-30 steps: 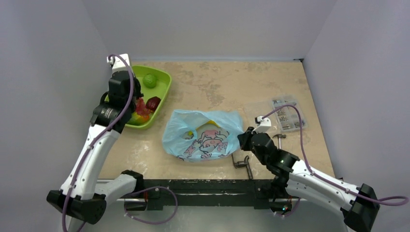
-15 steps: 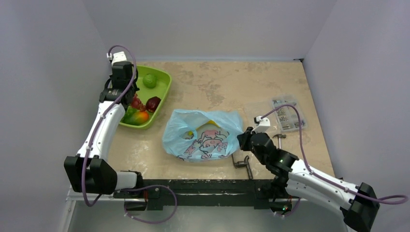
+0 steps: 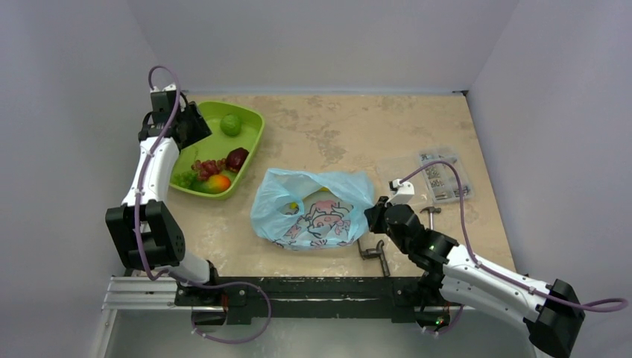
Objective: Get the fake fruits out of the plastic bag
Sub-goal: Place the fake fruit on the plate, then move the fake fruit to the plastic bag.
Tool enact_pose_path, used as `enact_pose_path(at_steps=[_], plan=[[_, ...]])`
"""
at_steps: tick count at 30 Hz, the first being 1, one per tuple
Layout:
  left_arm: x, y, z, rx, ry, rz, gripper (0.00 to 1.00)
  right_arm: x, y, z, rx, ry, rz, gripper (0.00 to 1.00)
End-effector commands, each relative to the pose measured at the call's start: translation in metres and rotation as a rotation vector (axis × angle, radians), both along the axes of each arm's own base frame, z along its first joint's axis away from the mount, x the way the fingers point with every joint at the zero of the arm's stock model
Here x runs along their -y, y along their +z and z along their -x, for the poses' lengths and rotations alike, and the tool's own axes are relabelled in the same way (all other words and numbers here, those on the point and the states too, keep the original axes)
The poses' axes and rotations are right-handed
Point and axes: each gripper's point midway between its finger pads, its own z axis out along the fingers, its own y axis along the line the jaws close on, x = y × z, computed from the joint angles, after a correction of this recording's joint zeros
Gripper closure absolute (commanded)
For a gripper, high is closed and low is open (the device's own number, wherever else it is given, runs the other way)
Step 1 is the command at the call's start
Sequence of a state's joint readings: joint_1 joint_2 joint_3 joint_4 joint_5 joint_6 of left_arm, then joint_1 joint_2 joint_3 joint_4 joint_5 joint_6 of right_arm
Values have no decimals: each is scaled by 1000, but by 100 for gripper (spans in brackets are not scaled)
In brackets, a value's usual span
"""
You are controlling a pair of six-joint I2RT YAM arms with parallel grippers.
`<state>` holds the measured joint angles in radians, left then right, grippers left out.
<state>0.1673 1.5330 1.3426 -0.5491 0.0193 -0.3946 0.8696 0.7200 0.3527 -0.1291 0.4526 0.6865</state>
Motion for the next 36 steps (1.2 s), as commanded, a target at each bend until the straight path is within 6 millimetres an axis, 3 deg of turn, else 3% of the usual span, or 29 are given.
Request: enact_pose_path(at_steps=[1, 7, 14, 19, 23, 30, 32, 36], plan=[[18, 36, -3, 142, -78, 49, 48, -5, 13, -5, 41, 7, -22, 100], [46, 36, 7, 166, -187, 85, 47, -5, 14, -5, 45, 9, -29, 100], [127, 53, 31, 229, -456, 7, 46, -5, 15, -4, 50, 13, -33, 100], [173, 69, 63, 305, -601, 3, 46, -4, 17, -3, 59, 16, -44, 100], [215, 78, 107, 407, -747, 80, 48, -5, 17, -2, 61, 22, -45, 100], [278, 58, 198, 573, -990, 123, 49, -7, 17, -2, 59, 31, -44, 100], [295, 42, 214, 583, -1057, 93, 50, -7, 17, -2, 60, 29, -44, 100], [325, 9, 228, 513, -1192, -2, 52, -7, 17, -3, 58, 30, -43, 100]])
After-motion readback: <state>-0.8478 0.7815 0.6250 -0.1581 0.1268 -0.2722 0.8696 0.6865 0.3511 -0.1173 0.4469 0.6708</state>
